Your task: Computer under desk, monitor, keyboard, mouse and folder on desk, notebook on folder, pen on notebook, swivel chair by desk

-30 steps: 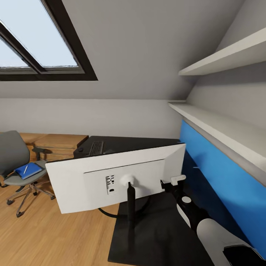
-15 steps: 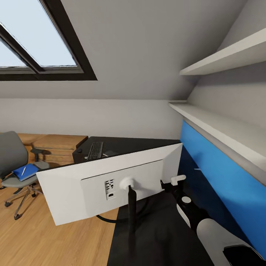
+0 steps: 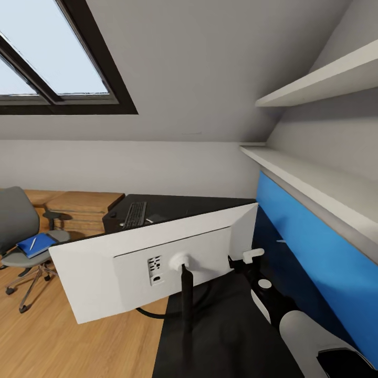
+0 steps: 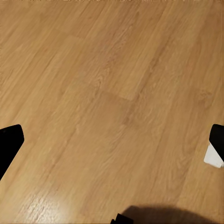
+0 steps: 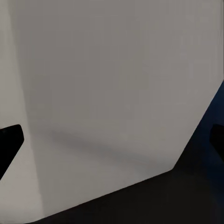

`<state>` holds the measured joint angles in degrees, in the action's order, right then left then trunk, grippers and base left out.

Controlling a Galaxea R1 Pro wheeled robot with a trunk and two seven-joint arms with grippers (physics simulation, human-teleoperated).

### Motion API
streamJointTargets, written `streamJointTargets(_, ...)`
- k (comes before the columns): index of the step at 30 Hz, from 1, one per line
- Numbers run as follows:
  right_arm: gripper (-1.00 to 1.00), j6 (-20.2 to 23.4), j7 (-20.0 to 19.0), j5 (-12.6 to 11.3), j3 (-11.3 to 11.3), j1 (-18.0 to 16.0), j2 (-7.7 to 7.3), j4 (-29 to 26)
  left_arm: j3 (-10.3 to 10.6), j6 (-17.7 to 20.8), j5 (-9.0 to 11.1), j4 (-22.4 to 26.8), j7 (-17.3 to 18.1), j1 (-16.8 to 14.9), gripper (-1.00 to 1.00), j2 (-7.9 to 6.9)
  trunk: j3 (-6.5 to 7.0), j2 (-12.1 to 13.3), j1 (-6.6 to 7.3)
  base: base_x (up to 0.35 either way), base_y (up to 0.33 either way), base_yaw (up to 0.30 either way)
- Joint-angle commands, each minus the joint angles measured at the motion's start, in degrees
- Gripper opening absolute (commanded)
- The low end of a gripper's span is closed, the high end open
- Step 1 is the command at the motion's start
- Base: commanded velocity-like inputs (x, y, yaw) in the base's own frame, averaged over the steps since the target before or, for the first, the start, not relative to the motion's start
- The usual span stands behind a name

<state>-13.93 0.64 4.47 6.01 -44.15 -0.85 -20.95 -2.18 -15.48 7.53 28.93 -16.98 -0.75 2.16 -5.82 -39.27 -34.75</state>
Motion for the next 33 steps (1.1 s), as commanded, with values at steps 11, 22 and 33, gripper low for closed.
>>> streamJointTargets(11,1.00,-0.13,0.15,0.43,0.13,-0.06,-0.03,0.07,-0.14,-0.19,0.50,-0.07,0.02,-0.04,1.00,-0.02,-0.10,-0.07,-0.03,0.046,0.000,0.000)
streamJointTargets(22,1.00,-0.13,0.15,0.36,0.05,-0.06,-0.09,0.08,-0.50,-4.91,0.87,-11.75,0.39,-0.04,1.00,-7.17,-0.10,-0.07,-0.03,0.000,0.000,0.000)
streamJointTargets(33,1.00,-0.13,0.24,0.36,-0.04,-0.06,-0.11,0.12,-7.05,-15.90,0.99,-18.75,6.52,-0.04,1.00,-10.27,-0.10,-0.07,-0.03,0.052,0.000,0.000)
